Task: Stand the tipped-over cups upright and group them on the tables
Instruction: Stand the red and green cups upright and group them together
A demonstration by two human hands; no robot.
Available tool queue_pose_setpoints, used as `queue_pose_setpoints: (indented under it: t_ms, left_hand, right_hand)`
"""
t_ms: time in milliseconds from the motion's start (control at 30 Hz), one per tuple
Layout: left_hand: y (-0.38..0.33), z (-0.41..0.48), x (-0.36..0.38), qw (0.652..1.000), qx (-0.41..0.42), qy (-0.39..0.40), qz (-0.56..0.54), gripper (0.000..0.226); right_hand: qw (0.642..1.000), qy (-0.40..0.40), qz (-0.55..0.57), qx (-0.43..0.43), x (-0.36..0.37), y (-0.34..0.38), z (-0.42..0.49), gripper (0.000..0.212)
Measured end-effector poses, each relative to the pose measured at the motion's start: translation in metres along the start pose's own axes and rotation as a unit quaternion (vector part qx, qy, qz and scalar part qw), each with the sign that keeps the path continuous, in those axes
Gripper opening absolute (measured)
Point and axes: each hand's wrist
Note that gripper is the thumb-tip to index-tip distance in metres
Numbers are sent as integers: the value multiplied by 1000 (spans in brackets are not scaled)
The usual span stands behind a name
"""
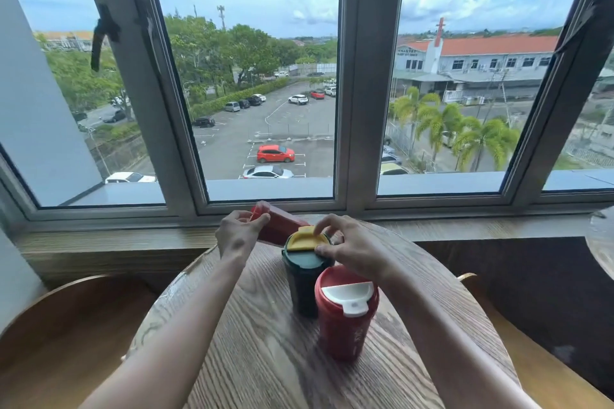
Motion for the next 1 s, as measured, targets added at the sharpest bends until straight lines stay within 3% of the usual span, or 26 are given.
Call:
queue_pose_setpoints:
  t_ms: [300,600,833,1000]
  left_hand:
    - [3,-76,-52,977,164,2,138,39]
    - [21,-143,-56,946,257,13,197,41]
    - [28,-152,-37,948,257,24,186,55]
    - [43,-163,-25,958,251,37,133,80]
  right_hand:
    - [1000,-12,-9,3,2,1,0,22]
    - [1000,-10,-3,24,1,7,-4,20]
    - [999,-17,-39,28,2,9,-8,22]
    - [999,-11,-30,14,2,8,-28,21]
Point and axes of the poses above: each hand's wrist, its own z-axis towards the middle knuckle, its own x-axis out of the palm, y = z × x, and after that the axes turned 14 degrees about y, right-handed
